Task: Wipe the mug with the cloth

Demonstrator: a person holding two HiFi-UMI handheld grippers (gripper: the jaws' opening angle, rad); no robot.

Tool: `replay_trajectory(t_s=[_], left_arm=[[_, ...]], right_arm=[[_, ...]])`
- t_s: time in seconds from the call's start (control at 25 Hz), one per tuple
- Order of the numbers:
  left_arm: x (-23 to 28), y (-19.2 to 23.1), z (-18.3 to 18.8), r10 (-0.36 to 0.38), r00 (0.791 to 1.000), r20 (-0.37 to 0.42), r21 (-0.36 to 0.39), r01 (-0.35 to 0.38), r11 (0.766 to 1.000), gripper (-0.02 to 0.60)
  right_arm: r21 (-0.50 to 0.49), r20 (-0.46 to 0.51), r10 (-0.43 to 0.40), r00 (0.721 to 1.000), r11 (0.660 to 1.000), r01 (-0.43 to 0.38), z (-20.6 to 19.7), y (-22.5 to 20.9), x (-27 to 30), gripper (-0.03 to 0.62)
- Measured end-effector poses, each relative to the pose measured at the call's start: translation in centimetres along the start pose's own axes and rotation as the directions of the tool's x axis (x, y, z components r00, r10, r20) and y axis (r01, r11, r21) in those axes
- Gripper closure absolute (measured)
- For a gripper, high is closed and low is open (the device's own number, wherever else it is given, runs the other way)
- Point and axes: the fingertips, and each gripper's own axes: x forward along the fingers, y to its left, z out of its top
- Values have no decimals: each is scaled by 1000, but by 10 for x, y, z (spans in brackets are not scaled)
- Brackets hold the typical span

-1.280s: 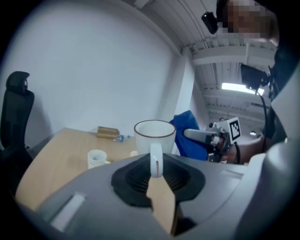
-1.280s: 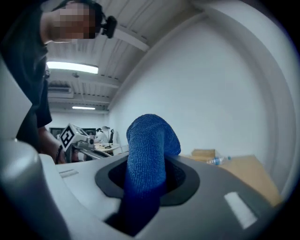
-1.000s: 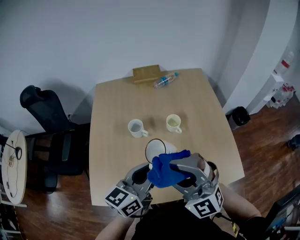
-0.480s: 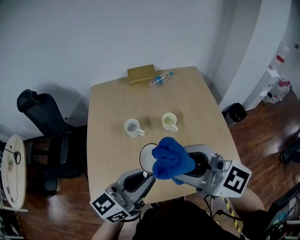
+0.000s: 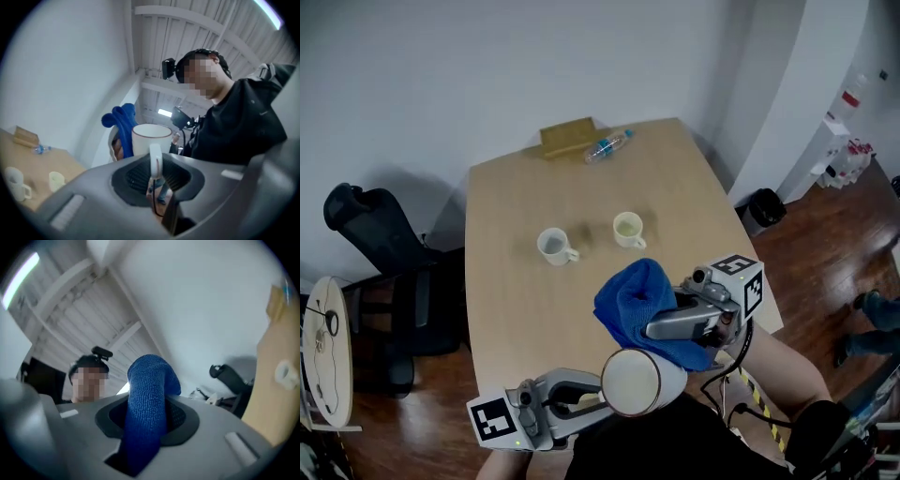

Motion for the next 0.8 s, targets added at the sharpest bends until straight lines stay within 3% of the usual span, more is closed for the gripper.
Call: replay_trajectory(t_s=[0.08, 0.2, 0.32, 0.44, 0.56, 0.64, 0.68, 0.72, 0.76, 0.8], left_arm=[[6, -12, -2, -73, 997, 10, -16, 73, 997, 520], [13, -25, -4, -154, 988, 11, -24, 155, 988, 520], [19, -33, -8, -206, 978, 8, -34, 206, 978, 520], [23, -29, -10, -189, 982, 25, -53, 190, 980, 520], [21, -8, -3, -74, 993, 91, -69, 81, 994, 520], [18, 14, 12, 58, 986, 159, -85, -45, 995, 520], [15, 26, 22, 135, 972, 195, -96, -118, 988, 520], [11, 40, 30, 214, 951, 224, -105, -195, 975, 520], [5, 54, 38, 292, 924, 246, -110, -273, 956, 520], [-2, 67, 44, 361, 894, 263, -112, -344, 932, 520]], right_arm=[[177, 44, 106, 993, 978, -112, -13, 0, 5, 461], [339, 54, 193, 980, 919, -200, -38, -2, 14, 462], [436, 25, 233, 972, 872, -221, -64, -4, 21, 464], [446, 5, 193, 981, 878, -175, -77, -16, 20, 464], [311, 72, 55, 996, 947, -75, -48, -37, -1, 464], [124, 149, -117, 982, 987, 99, -6, -49, -29, 464], [0, 197, -218, 956, 975, 223, 19, -50, -45, 464], [-136, 253, -314, 915, 925, 355, 44, -45, -58, 464], [-277, 311, -393, 866, 834, 478, 66, -33, -67, 464], [-415, 366, -451, 814, 704, 576, 84, -18, -69, 464]])
